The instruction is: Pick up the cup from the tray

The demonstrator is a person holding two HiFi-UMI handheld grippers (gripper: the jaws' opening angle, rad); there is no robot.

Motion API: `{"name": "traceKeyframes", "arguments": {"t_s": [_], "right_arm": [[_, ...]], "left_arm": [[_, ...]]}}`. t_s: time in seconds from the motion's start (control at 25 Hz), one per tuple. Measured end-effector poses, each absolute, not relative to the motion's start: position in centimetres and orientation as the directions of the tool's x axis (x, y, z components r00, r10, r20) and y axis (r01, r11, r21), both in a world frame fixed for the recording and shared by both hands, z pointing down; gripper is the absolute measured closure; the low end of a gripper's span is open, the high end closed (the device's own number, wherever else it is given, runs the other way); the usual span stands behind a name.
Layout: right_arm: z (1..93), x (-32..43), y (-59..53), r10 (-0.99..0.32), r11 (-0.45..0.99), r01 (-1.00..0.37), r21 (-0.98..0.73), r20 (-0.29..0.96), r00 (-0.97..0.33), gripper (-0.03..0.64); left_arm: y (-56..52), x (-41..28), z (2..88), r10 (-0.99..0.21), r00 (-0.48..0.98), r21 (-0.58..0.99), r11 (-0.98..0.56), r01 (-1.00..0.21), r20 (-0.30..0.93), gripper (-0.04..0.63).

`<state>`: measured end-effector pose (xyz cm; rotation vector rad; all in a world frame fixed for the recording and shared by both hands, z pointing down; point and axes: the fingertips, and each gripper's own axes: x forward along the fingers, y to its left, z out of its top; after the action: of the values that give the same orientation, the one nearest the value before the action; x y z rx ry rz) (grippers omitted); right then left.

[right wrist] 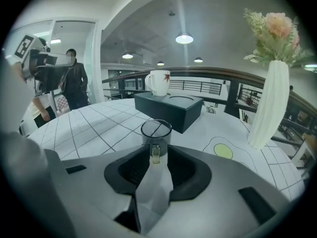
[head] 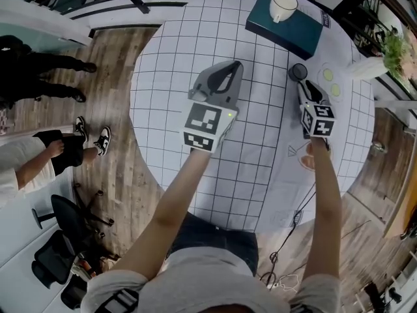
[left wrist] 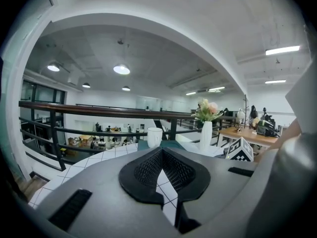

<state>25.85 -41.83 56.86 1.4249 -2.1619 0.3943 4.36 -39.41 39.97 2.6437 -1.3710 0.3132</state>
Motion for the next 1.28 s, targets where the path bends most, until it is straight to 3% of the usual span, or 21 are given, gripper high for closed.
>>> {"name": "traceKeyframes", "arguments": {"t_s": [0.2,0.44,0.72,0.92,1.2,1.28], "right_arm": [[54.9,26.4,-41.0,-0.833,0.303,-0.952,-0.044,0.473,-0.287,0.531],[53.3,25.1,-39.5,-0.851,0.309,-0.948,-0.077,0.423,-0.312,0.531],[49.5,23.4,-36.4,-0.895,0.313,-0.941,-0.126,0.291,-0.337,0.531],[47.5,21.0,-34.9,-0.894,0.353,-0.916,-0.188,0.221,-0.390,0.531],[43.7,19.9,-35.4,-0.876,0.435,-0.887,-0.152,0.156,-0.456,0.531],[42.4,20.4,-35.7,-0.872,0.452,-0.883,-0.127,0.144,-0.467,0.531]], "left_arm": [[-39.3,4.9,39.7,-0.786,0.567,0.012,-0.583,-0.812,0.246,0.589],[-39.7,5.1,39.5,-0.778,0.584,0.051,-0.590,-0.806,0.231,0.589],[-43.3,5.2,36.2,-0.791,0.574,-0.049,-0.595,-0.802,0.212,0.589],[-48.4,7.6,35.0,-0.751,0.636,0.013,-0.645,-0.764,0.178,0.588],[-52.7,12.0,40.4,-0.702,0.645,-0.021,-0.681,-0.732,0.301,0.460],[-53.2,12.9,41.5,-0.677,0.659,-0.027,-0.704,-0.710,0.328,0.457]]}}
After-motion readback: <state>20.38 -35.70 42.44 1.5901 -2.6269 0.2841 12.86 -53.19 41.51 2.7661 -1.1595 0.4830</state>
